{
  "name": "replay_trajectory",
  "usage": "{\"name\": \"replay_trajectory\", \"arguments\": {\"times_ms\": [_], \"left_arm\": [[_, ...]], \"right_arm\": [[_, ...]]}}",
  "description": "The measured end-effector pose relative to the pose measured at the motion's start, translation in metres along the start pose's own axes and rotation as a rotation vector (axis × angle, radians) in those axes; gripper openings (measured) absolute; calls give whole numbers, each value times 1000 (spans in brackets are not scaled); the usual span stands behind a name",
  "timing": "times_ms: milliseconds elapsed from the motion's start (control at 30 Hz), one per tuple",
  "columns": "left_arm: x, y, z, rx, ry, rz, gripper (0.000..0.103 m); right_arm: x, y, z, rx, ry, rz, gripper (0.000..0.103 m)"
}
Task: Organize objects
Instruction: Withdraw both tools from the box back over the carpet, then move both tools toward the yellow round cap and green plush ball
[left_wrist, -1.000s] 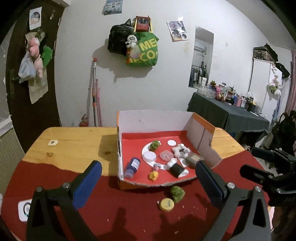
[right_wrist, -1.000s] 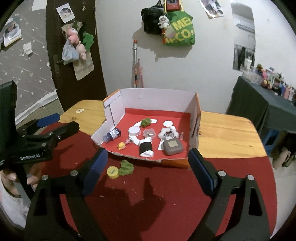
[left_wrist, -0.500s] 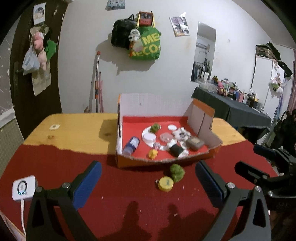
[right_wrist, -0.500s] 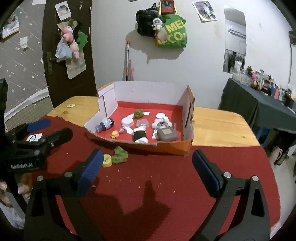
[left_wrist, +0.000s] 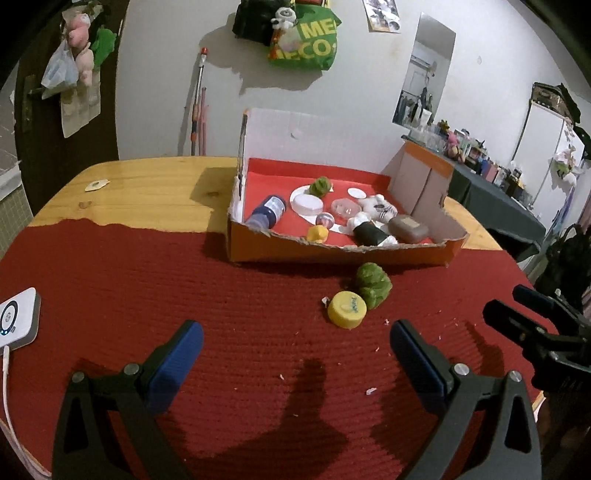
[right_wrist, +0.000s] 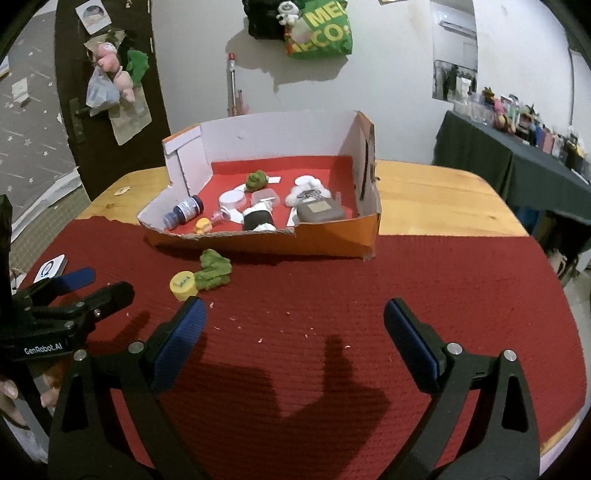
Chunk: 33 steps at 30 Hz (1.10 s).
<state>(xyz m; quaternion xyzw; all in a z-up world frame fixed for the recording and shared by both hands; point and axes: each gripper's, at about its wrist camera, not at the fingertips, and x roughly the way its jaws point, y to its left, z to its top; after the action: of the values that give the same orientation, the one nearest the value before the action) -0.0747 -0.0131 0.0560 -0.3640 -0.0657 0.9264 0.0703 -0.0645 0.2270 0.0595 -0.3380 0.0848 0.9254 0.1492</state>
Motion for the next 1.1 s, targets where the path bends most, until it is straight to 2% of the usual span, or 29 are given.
{"name": "replay_trajectory", "arguments": {"times_ms": [367, 600, 800, 933, 1100], "left_arm": [[23, -14, -1, 37, 81, -11, 103], [41, -20, 11, 73, 110, -7, 103], [52, -15, 18, 115, 130, -10, 103], [59, -14, 19, 170, 144, -11, 103], [69, -12, 19, 213, 170, 4, 103]], "right_arm": [[14, -8, -1, 2, 27, -3, 98], [20, -15, 0, -18, 34, -20, 98], [39, -13, 6, -44, 93, 47, 98], [56, -6, 10, -65, 167, 134, 98], [63, 2, 15, -91, 182, 152, 98]]}}
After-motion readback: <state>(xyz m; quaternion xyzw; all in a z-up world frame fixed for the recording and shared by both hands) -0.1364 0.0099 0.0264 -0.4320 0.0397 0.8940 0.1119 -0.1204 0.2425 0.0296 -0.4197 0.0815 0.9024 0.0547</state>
